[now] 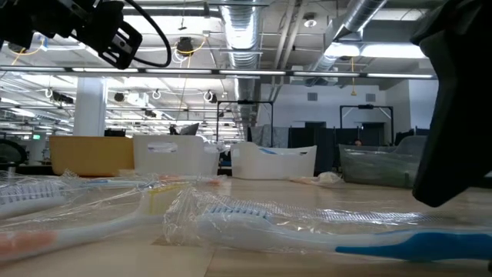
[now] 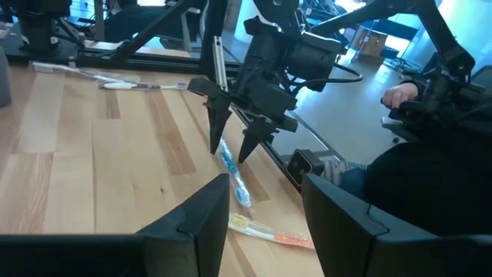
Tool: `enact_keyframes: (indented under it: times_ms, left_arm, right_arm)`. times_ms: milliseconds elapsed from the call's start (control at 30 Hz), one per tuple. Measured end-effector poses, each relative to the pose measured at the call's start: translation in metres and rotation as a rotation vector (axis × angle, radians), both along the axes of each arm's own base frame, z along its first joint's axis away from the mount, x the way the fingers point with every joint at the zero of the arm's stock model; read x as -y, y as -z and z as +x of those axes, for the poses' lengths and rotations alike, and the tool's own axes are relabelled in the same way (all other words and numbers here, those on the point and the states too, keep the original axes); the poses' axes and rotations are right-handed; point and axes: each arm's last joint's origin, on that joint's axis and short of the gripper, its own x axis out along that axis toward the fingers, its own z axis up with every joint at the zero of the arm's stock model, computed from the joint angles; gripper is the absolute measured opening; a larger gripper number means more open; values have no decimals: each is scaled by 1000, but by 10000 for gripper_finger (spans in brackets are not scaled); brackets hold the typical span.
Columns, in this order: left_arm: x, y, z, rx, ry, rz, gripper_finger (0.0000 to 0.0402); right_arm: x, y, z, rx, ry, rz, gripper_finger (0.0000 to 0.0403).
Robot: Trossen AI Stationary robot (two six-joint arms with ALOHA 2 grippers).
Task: Pick & Place Toothbrushes
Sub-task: Put the blue toothbrush into the right white bin
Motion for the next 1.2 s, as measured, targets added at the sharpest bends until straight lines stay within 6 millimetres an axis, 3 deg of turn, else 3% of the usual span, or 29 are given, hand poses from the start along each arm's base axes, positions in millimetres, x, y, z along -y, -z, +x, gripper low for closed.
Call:
enact_keyframes:
  times_ms: [433,600,967,1200]
  left_arm:
    - [0,-1,0,8,0,-3,158]
    - [0,-1,0,8,0,-3,158]
    - [0,-1,0,7,3,-4,158]
    - [0,-1,0,7,-1,-4,158]
  right_arm:
    - [-3,-5,2,32,57,89,238]
    - [4,-5,5,-65,160,204,238]
    - [12,-7,14,-140,131,262,237]
    - [12,-7,14,-146,119,268,186]
